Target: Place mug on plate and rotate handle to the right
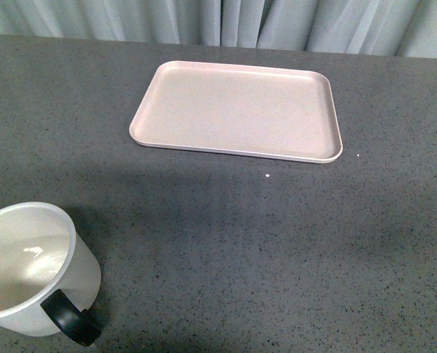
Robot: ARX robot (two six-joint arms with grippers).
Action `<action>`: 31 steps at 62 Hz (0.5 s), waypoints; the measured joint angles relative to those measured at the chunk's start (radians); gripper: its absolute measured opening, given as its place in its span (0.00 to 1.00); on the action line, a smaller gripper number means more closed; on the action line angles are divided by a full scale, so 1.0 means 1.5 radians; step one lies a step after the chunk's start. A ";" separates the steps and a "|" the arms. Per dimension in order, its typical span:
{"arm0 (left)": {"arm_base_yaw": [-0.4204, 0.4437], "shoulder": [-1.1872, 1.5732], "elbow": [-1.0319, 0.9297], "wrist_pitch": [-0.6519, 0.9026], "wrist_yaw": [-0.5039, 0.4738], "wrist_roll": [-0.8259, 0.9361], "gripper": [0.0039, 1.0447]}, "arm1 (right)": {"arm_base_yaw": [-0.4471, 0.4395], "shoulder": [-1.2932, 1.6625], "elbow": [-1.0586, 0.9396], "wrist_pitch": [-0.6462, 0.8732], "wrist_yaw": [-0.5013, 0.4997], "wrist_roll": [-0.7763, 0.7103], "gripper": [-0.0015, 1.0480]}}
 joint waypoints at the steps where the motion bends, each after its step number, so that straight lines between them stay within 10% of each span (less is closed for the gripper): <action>1: 0.000 0.000 0.000 0.000 0.000 0.000 0.91 | 0.000 0.000 0.000 0.000 0.000 0.000 0.91; 31: 0.000 0.000 0.000 0.000 0.000 0.000 0.91 | 0.000 0.000 0.000 0.000 0.000 0.000 0.91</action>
